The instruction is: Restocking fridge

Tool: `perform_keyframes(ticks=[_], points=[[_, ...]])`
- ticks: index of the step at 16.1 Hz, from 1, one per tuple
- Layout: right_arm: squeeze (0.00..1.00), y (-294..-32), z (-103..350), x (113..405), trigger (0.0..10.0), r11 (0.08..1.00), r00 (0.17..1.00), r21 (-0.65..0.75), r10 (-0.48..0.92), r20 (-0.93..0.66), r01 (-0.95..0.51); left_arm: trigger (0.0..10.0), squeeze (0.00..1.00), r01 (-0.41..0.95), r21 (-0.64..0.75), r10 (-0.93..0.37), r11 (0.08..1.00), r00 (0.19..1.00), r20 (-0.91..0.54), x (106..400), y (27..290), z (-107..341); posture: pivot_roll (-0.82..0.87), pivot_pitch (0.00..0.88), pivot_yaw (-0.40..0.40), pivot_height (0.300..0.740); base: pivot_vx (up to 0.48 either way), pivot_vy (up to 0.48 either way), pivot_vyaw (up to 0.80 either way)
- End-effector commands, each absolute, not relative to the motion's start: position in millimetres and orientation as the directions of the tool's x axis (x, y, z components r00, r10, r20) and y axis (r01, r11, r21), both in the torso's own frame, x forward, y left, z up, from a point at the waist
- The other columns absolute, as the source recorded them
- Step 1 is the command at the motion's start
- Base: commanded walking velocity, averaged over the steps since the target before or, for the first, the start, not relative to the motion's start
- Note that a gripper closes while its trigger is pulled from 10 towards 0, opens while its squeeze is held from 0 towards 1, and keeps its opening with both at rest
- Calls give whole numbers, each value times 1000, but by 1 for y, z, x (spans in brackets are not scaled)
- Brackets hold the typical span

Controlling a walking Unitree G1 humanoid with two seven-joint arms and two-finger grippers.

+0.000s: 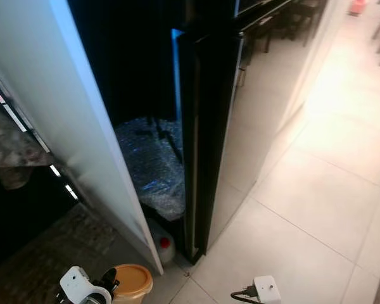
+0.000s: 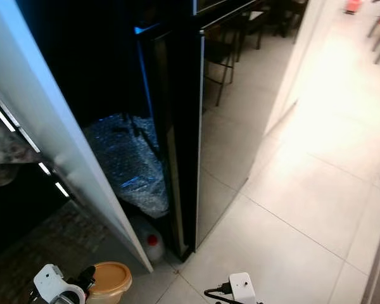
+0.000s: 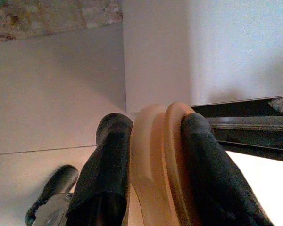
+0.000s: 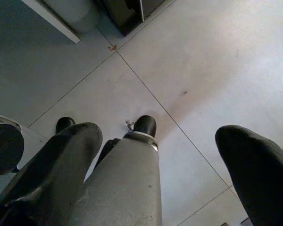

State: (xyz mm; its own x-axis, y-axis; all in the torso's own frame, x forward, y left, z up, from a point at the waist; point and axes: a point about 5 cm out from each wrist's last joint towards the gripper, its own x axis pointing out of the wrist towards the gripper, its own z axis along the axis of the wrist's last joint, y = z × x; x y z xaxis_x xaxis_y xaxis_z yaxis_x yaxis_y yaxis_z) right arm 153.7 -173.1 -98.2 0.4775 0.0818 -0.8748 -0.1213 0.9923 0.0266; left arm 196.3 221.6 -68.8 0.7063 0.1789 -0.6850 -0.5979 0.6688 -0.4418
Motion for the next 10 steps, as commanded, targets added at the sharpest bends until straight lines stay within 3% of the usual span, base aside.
perform_keyframes(ticks=[1,7,10], points=[[0,-173,-100,150,10000,995,476,30,74,-876,-99,10000,0,-605,-425,178,674,691,-700,192,223,-71,12,14,42,740,0,0,0],[0,-174,-99,150,10000,997,485,20,56,-873,-80,10000,0,-596,-427,169,680,694,-700,193,220,-71,10,0,39,740,0,94,0],[0,-174,-100,150,10000,996,482,19,58,-874,-85,10000,0,-596,-427,169,680,694,-700,193,220,-71,10,0,40,740,0,0,-788]])
